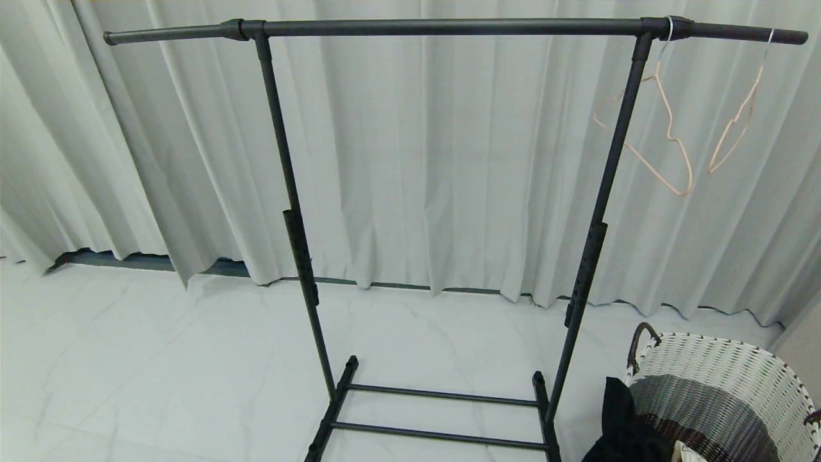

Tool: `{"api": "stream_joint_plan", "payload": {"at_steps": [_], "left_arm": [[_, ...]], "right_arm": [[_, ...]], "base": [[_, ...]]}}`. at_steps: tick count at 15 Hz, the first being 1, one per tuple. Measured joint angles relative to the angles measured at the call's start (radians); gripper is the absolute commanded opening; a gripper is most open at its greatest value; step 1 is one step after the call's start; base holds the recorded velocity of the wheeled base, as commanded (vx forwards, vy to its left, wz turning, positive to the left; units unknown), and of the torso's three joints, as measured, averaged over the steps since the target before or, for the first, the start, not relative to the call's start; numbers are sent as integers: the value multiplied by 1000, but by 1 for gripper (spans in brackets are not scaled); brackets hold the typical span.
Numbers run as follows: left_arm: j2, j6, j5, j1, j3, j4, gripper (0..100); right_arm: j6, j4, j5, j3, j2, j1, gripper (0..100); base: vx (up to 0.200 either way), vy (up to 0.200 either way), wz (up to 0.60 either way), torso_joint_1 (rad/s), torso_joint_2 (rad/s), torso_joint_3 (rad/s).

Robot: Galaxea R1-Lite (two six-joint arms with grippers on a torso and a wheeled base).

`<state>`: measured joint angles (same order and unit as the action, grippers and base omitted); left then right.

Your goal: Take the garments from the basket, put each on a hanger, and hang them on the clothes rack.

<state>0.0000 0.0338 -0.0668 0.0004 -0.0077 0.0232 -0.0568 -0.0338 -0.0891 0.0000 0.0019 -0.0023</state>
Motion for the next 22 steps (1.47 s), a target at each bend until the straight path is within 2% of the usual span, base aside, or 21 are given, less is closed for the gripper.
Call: {"api": "stream_joint_plan", "payload": {"at_steps": [2,5,10,13,19,21,22], "left_arm": [[0,-1,0,0,0,0,100],[0,-1,0,0,0,0,100],[0,-9,0,0,0,0,100],[0,-69,-4,0,0,0,100],[0,-69,-5,0,-1,0,100],[0,-69,-5,0,-1,0,100],[0,-69,-5,0,-1,0,100]], "right_arm": [[-2,0,0,0,0,0,100],[-3,0,0,0,0,-1,100],[-3,0,0,0,0,-1,100],[1,0,3,0,0,0,100],[1,9,8,0,0,0,100],[1,-12,59,-45,1,0,100],[9,-66,84,-89,11,1,100]], "base": [[0,0,0,0,0,0],[0,0,-600,-1,2,1],[0,0,0,0,0,0],[0,0,0,0,0,0],[0,0,0,0,0,0],[0,0,0,0,0,0],[0,0,0,0,0,0]]}}
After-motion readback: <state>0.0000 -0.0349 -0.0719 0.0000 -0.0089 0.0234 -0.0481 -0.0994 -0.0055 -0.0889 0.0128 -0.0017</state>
